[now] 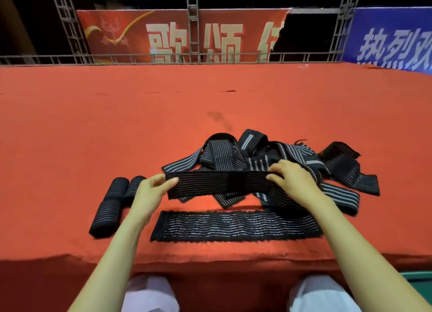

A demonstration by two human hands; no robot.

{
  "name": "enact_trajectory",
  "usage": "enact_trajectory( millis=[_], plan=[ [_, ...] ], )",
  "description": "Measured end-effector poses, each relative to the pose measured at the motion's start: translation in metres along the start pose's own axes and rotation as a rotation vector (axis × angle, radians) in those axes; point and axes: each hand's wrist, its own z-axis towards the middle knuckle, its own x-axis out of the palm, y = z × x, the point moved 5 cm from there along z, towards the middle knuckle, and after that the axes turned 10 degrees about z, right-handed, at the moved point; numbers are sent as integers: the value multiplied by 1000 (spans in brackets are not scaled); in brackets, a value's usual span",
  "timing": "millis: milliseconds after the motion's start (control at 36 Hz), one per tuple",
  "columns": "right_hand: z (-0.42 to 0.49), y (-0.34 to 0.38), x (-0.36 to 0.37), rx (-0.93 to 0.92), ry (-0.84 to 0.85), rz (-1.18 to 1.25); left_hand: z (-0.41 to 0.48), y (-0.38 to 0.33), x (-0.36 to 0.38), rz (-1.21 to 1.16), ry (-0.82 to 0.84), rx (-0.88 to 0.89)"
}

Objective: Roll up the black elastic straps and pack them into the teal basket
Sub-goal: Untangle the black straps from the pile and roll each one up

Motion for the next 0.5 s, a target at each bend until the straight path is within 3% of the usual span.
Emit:
enact_trajectory(
  millis=[56,139,250,389,500],
  plan=[
    [-8,-6,11,-10,40,0,0,9,-6,218,-98,-29],
    [-17,-20,21,18,82,-8,-3,17,-13,243,-150,-42],
    [-27,-42,19,72,49,-70,-5,23,-14,89,-115,-29],
    [-36,-64,6,104,-213,-62,-9,30,-11,-130,-13,-53],
    [-49,-74,5,249,-256,-54,-15,31,-6,-252,69,-130]
  ],
)
